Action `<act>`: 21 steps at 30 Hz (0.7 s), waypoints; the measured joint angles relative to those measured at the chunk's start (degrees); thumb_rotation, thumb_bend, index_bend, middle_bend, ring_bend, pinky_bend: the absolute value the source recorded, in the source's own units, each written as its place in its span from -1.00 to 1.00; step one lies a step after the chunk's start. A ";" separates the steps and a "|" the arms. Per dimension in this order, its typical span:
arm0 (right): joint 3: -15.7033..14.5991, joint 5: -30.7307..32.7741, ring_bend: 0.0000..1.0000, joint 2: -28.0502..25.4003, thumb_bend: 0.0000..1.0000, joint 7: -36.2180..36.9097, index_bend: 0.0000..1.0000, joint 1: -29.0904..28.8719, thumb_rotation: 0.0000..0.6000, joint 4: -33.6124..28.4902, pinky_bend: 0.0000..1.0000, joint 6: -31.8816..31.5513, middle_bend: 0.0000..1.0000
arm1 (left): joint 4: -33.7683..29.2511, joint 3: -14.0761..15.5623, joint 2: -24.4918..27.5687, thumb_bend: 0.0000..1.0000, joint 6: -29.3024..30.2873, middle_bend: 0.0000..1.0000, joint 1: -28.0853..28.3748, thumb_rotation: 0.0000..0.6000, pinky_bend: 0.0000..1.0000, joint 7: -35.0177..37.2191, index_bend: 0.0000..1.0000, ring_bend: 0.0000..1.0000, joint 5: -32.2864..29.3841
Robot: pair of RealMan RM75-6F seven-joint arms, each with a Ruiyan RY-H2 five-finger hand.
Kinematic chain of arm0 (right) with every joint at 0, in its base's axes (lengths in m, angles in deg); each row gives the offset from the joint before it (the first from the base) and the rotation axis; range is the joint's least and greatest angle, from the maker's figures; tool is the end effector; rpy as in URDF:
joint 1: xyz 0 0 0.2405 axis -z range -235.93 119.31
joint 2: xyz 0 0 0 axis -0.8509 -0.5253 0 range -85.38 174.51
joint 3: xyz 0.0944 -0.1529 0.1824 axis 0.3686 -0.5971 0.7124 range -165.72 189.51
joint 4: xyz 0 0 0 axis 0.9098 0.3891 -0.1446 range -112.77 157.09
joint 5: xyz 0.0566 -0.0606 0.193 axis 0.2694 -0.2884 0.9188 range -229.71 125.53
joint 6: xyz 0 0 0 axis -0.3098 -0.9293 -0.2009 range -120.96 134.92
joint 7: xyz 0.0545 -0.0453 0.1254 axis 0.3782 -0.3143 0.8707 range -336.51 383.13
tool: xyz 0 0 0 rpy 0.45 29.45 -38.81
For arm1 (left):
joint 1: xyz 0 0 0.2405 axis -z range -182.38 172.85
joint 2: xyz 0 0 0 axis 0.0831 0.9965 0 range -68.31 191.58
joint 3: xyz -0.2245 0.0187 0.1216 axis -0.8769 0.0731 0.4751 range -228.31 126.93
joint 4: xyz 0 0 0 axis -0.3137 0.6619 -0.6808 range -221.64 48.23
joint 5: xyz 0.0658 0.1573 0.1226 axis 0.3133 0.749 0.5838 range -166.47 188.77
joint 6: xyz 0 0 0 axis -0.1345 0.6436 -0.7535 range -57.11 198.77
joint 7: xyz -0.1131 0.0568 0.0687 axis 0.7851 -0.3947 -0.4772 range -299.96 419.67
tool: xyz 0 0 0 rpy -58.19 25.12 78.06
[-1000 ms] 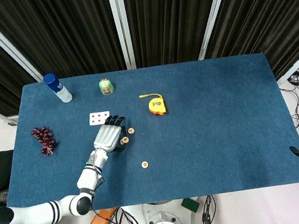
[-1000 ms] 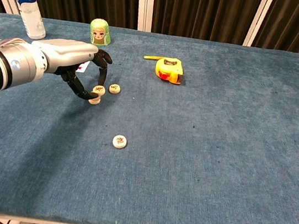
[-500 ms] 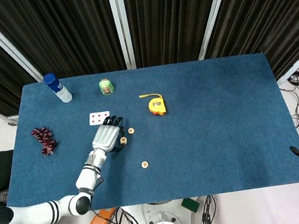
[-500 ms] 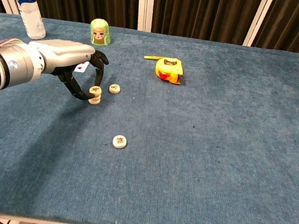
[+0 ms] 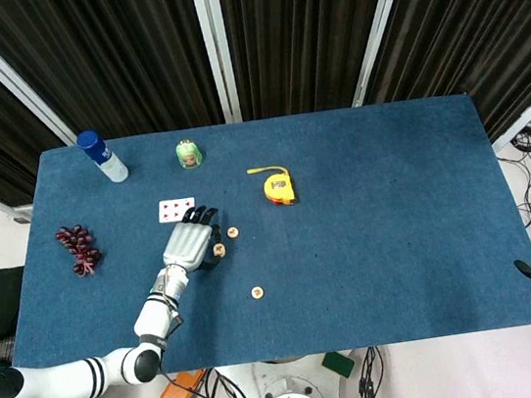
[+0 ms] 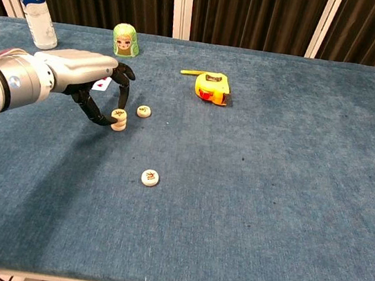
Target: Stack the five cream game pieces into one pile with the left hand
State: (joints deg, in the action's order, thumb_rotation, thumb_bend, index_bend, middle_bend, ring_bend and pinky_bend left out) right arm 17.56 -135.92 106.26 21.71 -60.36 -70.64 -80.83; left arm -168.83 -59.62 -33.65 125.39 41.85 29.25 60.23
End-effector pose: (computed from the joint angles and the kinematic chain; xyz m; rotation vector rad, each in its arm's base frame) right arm -0.3189 -0.1752 0.1874 1.2915 -0.8276 0.8681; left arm -0.1428 0.3419 -0.0558 -1.8744 -1.0141 -0.7561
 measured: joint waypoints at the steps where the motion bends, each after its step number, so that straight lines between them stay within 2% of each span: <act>1: 0.00 0.01 -1.00 0.00 -0.65 -0.04 -1.00 0.00 1.00 0.00 -0.84 0.00 -0.91 | -0.01 0.02 -0.01 -0.40 0.04 -0.88 0.01 1.00 -1.00 -0.06 -0.12 -1.00 -0.03; 14: 0.11 -0.09 -1.00 0.13 -0.65 -0.12 -1.00 0.09 1.00 0.02 -0.85 -0.38 -0.91 | -2.51 -0.16 1.15 -0.41 1.58 -0.88 -0.14 1.00 -1.00 -0.38 -0.12 -1.00 0.44; 21: -0.05 -0.20 -1.00 0.07 -0.65 -0.07 -1.00 0.25 1.00 0.05 -0.85 -0.46 -0.91 | -1.87 -3.05 -0.54 -0.41 1.18 -0.88 2.05 1.00 -1.00 -0.03 -0.12 -1.00 0.06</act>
State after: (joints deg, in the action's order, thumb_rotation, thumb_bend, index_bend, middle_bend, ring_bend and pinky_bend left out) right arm 17.51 -136.12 106.34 21.64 -60.11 -70.59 -81.30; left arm -170.70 -62.66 -34.19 126.57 43.91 29.23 60.28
